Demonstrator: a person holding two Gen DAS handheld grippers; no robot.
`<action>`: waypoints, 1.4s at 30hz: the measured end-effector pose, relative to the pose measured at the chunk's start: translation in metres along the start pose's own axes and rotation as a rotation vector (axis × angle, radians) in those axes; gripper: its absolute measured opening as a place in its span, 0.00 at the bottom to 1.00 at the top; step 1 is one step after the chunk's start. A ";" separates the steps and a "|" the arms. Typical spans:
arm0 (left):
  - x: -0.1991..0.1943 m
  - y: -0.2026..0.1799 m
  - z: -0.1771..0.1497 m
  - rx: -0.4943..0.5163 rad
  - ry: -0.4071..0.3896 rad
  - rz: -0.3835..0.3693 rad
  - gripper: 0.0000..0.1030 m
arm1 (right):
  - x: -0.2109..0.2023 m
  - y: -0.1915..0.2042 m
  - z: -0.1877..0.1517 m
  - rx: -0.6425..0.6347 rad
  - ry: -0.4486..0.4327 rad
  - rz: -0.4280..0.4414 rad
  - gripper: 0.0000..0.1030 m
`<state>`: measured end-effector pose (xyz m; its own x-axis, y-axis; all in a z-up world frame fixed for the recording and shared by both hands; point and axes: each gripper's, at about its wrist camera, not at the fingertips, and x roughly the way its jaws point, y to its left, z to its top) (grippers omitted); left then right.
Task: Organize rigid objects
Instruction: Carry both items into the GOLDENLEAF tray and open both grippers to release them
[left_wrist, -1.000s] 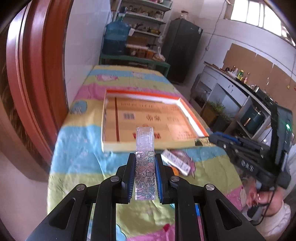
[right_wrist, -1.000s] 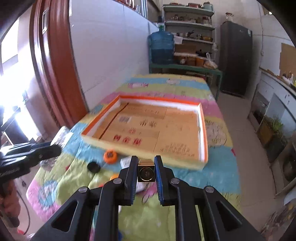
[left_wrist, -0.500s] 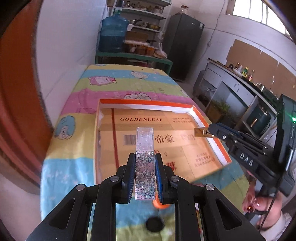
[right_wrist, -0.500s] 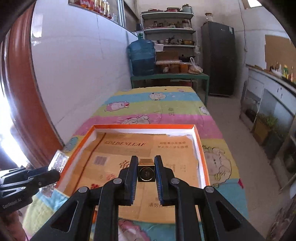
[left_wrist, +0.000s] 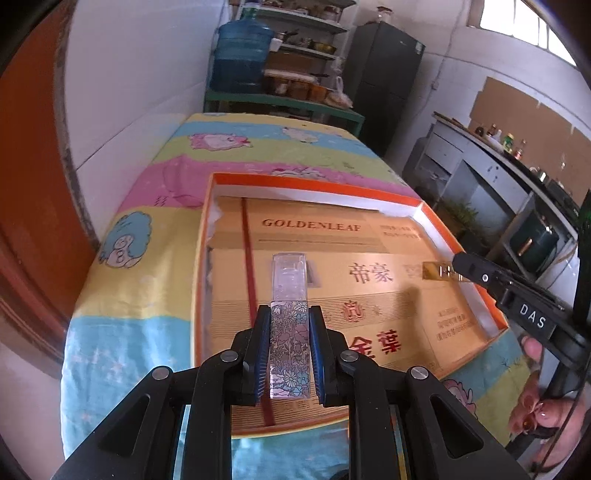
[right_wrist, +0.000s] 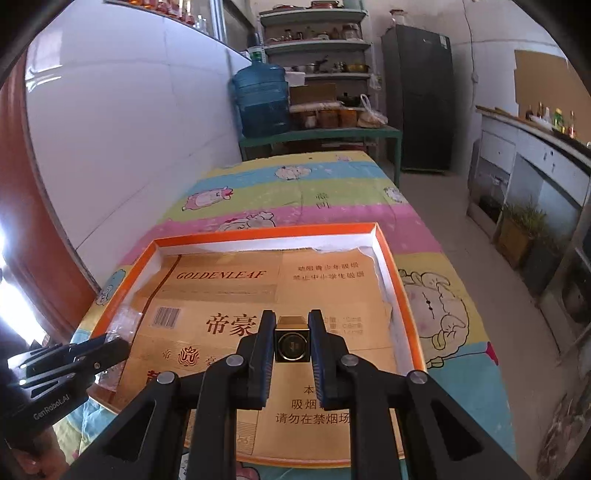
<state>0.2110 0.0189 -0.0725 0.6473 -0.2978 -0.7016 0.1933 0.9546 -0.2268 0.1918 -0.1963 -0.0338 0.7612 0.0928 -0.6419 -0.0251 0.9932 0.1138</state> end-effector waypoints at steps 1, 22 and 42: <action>0.000 0.001 0.000 -0.006 0.003 -0.002 0.20 | 0.001 -0.001 -0.001 0.001 0.003 0.003 0.18; 0.018 -0.019 -0.009 0.051 0.084 0.104 0.19 | 0.012 -0.009 -0.004 -0.081 0.070 0.038 0.18; 0.025 -0.026 -0.002 0.074 0.100 0.044 0.33 | 0.014 -0.010 -0.024 -0.115 0.116 0.063 0.59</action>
<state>0.2205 -0.0135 -0.0854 0.5799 -0.2521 -0.7747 0.2227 0.9638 -0.1469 0.1873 -0.2029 -0.0617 0.6762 0.1557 -0.7201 -0.1489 0.9861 0.0734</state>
